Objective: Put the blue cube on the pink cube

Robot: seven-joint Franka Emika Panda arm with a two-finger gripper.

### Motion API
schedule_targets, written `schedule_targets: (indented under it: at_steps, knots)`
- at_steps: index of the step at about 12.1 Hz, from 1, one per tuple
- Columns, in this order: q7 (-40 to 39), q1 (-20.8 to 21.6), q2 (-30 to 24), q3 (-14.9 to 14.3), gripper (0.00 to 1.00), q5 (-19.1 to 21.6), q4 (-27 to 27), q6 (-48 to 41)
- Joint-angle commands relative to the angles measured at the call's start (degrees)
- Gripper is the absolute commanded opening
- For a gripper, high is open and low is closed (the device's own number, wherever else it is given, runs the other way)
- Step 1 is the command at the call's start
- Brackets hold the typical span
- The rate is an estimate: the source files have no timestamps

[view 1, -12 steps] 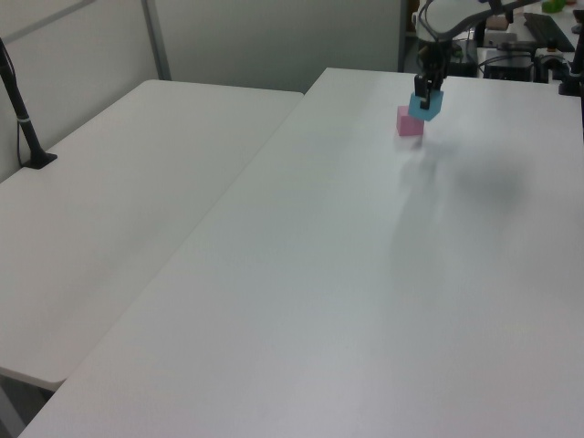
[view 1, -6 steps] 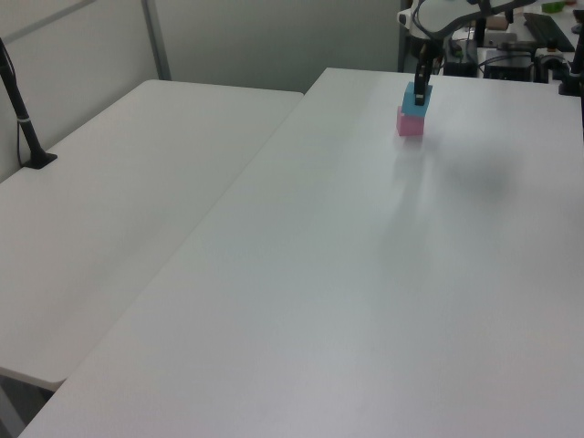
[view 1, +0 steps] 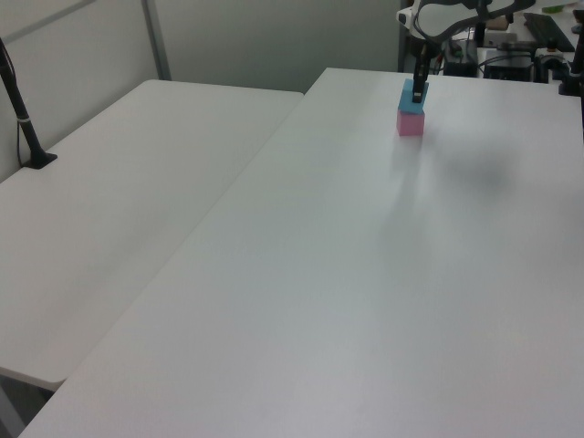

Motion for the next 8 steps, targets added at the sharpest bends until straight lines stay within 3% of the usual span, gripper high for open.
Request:
schedule_targets:
  at_steps: [1,5,8]
  knots:
    - [-1.7,-0.28,0.53,0.0,0.99,0.36,0.4,0.85]
    - [0.58,-0.19,-1.3,0.08,1.0,0.63,0.75,0.68]
    - [3.39,0.94,-7.89,0.52,1.0,2.03,0.14,-1.77]
